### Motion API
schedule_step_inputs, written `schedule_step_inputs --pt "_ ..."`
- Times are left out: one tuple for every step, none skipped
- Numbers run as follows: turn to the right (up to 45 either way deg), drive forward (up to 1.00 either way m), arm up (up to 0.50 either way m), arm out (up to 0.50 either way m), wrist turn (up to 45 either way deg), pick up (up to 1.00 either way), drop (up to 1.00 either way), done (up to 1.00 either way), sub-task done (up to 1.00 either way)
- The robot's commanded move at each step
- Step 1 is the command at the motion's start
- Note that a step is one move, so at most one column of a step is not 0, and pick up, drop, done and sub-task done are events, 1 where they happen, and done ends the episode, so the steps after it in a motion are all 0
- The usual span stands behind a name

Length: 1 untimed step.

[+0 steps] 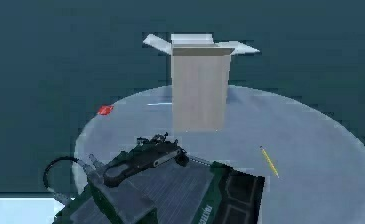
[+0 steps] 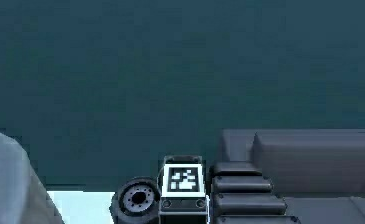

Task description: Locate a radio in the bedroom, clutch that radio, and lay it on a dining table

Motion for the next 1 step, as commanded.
schedule_step_inputs --pt "45.0 0.0 0.0 0.0 0.0 0.0 0.0 0.0 0.0"
